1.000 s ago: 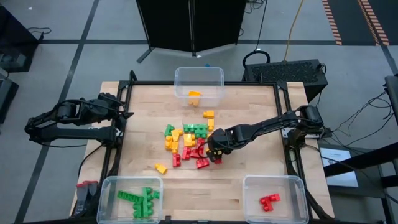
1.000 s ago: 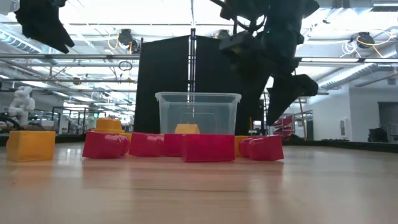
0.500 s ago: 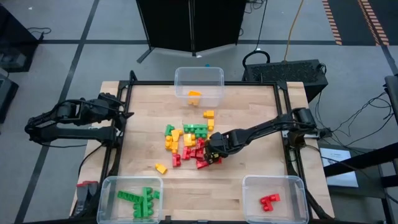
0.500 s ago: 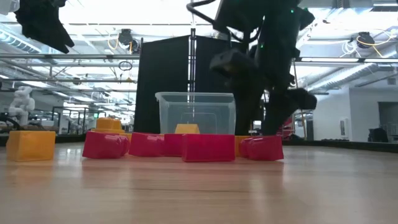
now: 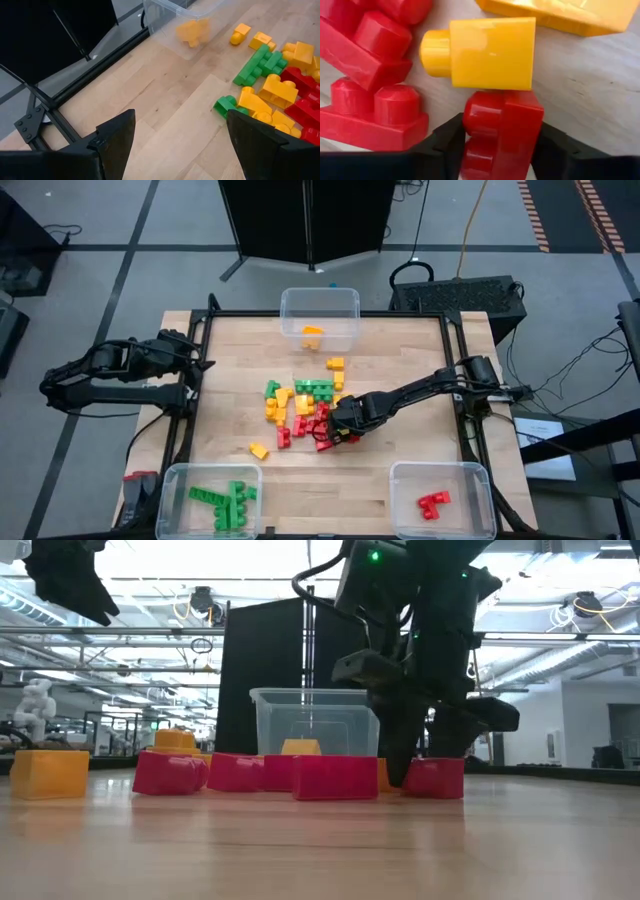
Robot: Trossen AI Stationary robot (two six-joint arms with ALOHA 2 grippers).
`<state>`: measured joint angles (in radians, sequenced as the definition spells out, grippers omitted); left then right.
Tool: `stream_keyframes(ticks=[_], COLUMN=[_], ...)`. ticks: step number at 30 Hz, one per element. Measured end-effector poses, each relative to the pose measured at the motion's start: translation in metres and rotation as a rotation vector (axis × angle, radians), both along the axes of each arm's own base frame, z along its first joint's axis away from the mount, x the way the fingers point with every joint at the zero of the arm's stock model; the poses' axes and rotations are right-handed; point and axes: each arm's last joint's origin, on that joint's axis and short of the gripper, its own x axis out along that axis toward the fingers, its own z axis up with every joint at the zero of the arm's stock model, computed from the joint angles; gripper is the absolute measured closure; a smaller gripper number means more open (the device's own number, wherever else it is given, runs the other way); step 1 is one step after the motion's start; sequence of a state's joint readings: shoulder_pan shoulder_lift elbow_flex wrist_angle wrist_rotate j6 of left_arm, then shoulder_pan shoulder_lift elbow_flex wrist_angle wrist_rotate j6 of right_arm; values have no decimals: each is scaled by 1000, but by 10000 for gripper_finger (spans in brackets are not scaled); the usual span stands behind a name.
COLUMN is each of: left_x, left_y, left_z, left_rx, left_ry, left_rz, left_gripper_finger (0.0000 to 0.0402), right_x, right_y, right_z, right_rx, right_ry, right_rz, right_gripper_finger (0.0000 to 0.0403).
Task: Sort blocks
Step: Put the red game piece into the bottom right transparent bin
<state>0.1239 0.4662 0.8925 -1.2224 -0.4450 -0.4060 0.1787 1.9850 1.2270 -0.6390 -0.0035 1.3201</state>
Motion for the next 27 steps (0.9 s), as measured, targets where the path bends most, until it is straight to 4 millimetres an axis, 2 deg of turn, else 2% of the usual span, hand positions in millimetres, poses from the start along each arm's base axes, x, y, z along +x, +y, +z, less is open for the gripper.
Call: stream_keyframes(ticks=[2, 8, 14, 17, 21, 24, 27], left_x=[0, 0, 0, 0, 0, 0, 0], left_y=[0, 0, 0, 0, 0, 0, 0], left_z=[0, 0, 0, 0, 0, 0, 0], left_rx=[0, 0, -1, -2, -2, -1, 0], left_ry=[0, 0, -1, -2, -2, -2, -2], left_rz=[0, 0, 0, 2, 2, 3, 4], left_gripper_finger=[114, 114, 114, 114, 114, 114, 114], right_x=[-1, -1, -12, -15, -25, -36, -50], right_y=[0, 0, -1, -1, -1, -2, -4], right_z=[0, 2, 26, 53, 91, 128, 157], right_rx=[-7, -4, -7, -1, 6, 12, -5], right_ry=[7, 3, -23, -115, -248, -400, -498], right_rz=[1, 20, 57, 76, 129, 160, 183], right_gripper_finger=[263, 265, 268, 318, 354, 390, 399])
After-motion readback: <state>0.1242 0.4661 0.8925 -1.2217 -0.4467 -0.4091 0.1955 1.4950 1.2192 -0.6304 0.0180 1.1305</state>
